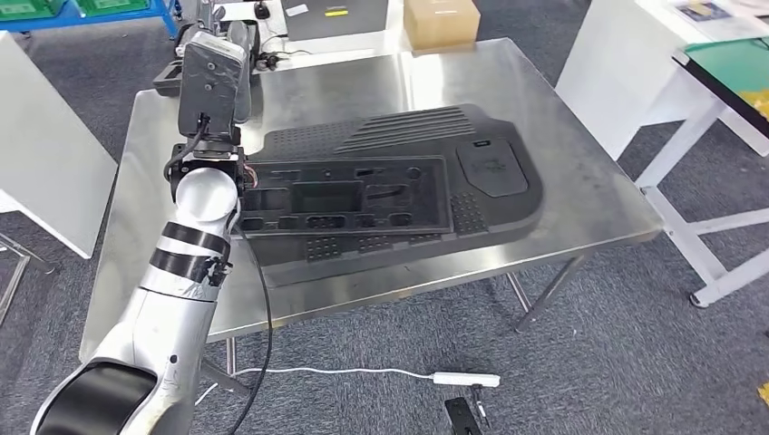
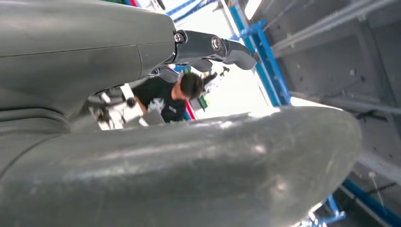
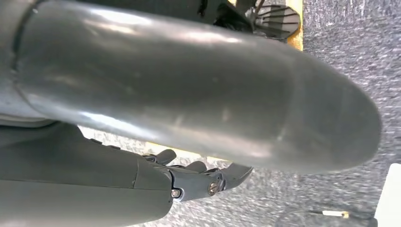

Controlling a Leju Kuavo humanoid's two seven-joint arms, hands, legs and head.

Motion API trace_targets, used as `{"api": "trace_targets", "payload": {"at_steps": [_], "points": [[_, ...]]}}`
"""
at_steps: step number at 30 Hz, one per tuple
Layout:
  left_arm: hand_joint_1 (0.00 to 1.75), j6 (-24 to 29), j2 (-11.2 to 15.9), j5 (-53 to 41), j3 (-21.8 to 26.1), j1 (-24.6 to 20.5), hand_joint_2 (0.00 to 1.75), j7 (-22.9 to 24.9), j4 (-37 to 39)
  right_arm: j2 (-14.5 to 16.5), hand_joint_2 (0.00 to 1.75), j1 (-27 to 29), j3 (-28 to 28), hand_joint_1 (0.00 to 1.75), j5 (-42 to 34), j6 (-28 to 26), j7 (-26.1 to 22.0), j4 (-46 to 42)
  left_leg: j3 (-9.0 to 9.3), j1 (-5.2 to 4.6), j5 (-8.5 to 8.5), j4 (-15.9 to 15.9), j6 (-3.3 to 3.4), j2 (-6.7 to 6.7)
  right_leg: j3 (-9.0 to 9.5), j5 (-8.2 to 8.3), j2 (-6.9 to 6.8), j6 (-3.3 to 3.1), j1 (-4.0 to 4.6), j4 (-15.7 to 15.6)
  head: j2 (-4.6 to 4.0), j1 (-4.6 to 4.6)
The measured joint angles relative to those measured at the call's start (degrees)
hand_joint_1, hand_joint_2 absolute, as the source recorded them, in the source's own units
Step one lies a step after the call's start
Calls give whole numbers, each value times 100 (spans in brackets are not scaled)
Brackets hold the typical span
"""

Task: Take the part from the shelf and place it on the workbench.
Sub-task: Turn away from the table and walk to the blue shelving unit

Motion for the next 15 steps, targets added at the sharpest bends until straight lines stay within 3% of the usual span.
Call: {"api": "trace_targets", "payload": {"at_steps": [1, 3, 4, 6, 8, 10, 11, 12, 14, 15], "points": [[0, -5, -4, 26, 3, -7, 0, 4, 0, -2, 0, -2, 1, 0, 0, 0, 0, 0, 38, -35, -5, -104, 22, 74, 9, -14, -69, 20, 33, -6, 0, 5], [0, -24, -2, 96, 23, -13, 0, 14, -1, -3, 0, -14, 4, 0, 1, 0, -1, 0, 7, -61, -2, -124, 79, -76, 30, -33, -232, 55, 64, -28, 0, 22], [0, -35, 0, 131, 37, -15, 0, 17, -1, -2, 0, -24, 6, 0, 2, 0, -1, 0, 2, -57, 11, -138, 112, -170, 23, -68, -226, 76, 59, -7, 0, 21], [0, -61, -13, 180, 60, -29, 0, 18, -1, 1, 0, -41, 9, 0, 2, 0, -3, 0, 5, -26, 44, -166, 182, -340, -132, -263, 93, 79, 31, 319, 0, 29], [0, -85, -37, 212, 75, -16, 0, 14, 5, 0, 0, -31, 10, 0, -1, 0, -4, 0, 0, -9, 60, -175, 225, -520, -538, -581, 504, 35, 1, 1118, 0, 51], [0, -102, -48, 240, 84, 22, 0, 13, 23, -2, 0, -7, 11, 0, -6, 0, -3, 0, -3, -15, 66, -174, 240, -718, -896, -721, 614, 46, 2, 1730, 0, 66], [0, -104, -48, 254, 86, 34, 0, 13, 34, -3, 0, -1, 11, 0, -8, 0, -3, 0, -3, -19, 70, -174, 243, -801, -932, -648, 622, 78, 3, 1710, 0, 66], [0, -111, -48, 275, 87, 37, 0, 13, 42, -7, 0, -1, 11, 0, -16, 0, -4, 0, 0, -20, 74, -173, 245, -868, -851, -492, 626, 116, 4, 1449, 0, 68], [0, -151, -48, 357, 94, 26, 0, 18, 46, -15, 0, -18, 11, 0, -67, 0, -4, 0, 4, -32, 80, -165, 237, -967, -510, -113, 651, 158, 9, 603, 0, 72], [0, -189, -48, 419, 99, 21, 0, 25, 46, -18, 0, -29, 11, 0, -102, 0, -2, 0, 3, -43, 81, -162, 224, -998, -359, 19, 665, 148, 12, 273, 0, 71]]}}
